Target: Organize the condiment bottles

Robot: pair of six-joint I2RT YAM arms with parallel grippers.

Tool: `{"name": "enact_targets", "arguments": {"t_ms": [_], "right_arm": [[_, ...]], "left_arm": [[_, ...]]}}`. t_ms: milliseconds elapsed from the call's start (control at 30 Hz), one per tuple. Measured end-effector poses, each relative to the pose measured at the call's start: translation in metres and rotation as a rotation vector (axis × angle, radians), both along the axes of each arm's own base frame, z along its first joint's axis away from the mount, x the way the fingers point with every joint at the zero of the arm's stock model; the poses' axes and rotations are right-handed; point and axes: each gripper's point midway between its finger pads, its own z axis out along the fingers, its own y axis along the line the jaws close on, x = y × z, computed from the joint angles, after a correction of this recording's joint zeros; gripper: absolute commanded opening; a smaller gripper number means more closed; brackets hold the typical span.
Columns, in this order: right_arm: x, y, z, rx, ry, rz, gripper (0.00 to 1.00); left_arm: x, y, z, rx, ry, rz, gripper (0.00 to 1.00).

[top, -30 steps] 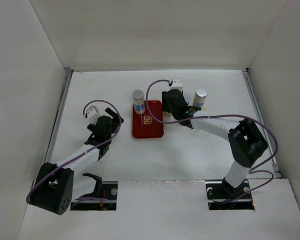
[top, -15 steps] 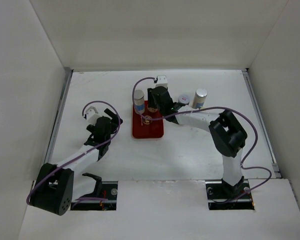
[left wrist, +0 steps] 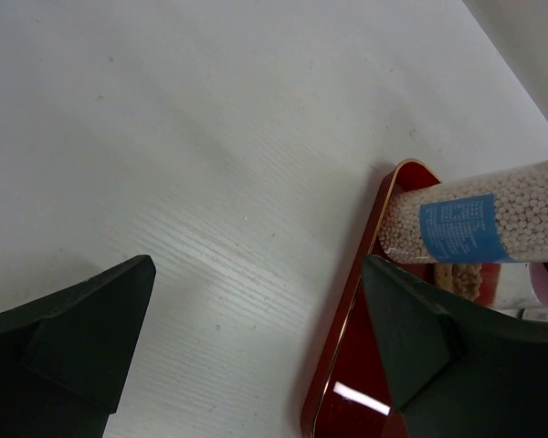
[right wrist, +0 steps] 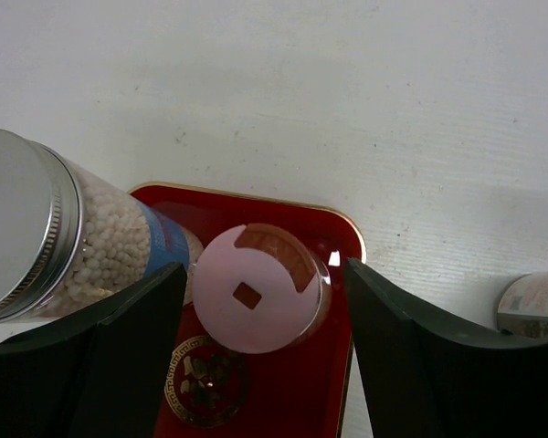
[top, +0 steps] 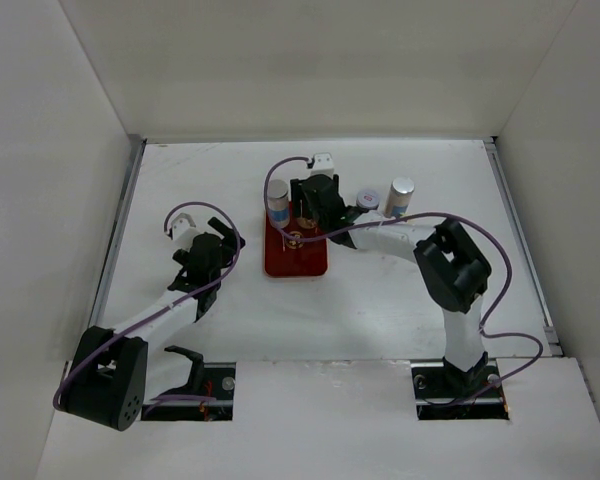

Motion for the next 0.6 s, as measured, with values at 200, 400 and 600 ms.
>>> {"name": "enact_targets", "arguments": {"t_ms": [200, 400, 600], "right_arm": [[-0.016, -0.016, 0.034, 0.025, -0.03, -0.008, 0.75], [-0.05, -0.074, 0.08, 0.075, -0.107, -0.104, 0.81], [-0.057, -0.144, 0.049, 0.035, -0.047, -0.275, 0.89]], "left_arm": [[0.0, 0.0, 0.0, -0.003, 0.001, 0.0, 1.0], [0.0, -0.002, 0.0, -0.008, -0.001, -0.005, 1.0], [0.0, -0.004, -0.003, -0.013, 0.006, -0.013, 1.0]]}}
